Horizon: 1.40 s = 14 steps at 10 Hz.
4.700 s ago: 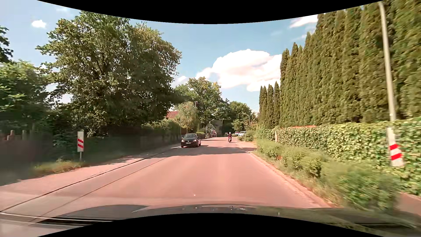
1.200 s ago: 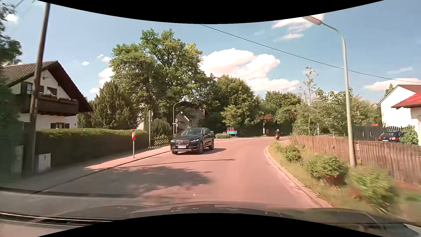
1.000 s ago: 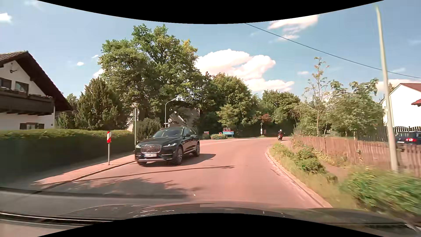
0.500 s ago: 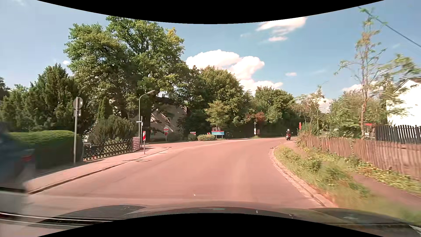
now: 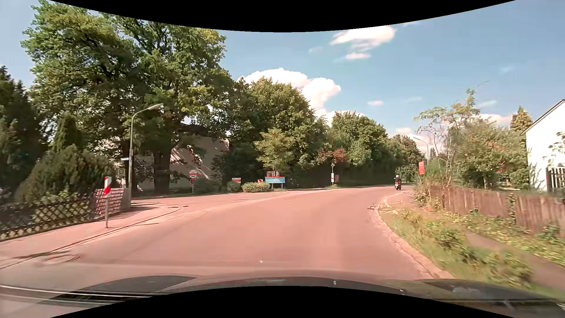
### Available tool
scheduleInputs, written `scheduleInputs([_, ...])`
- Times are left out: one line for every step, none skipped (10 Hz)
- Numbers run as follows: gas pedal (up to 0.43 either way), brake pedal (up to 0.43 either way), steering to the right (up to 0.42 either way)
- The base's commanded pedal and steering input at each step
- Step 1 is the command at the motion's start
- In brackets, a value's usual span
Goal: Follow the waypoints while adhering to traffic rules and regulations
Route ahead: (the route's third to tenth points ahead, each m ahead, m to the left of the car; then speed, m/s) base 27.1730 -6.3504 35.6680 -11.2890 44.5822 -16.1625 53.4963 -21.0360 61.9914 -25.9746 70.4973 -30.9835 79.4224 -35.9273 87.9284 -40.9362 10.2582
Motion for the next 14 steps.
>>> scheduleInputs([0.209,0.012,0.055])
scheduleInputs([0.209,0.012,0.058])
scheduleInputs([0.209,0.012,0.062])
scheduleInputs([0.209,0.012,0.068])
scheduleInputs([0.209,0.006,0.073])
scheduleInputs([0.209,0.012,0.077])
scheduleInputs([0.209,0.012,0.083])
scheduleInputs([0.209,0.012,0.085])
scheduleInputs([0.209,0.012,0.092])
scheduleInputs([0.209,0.012,0.104])
scheduleInputs([0.209,0.012,0.116])
scheduleInputs([0.209,0.012,0.124])
scheduleInputs([0.228,0.012,0.126])
scheduleInputs([0.228,0.012,0.126])
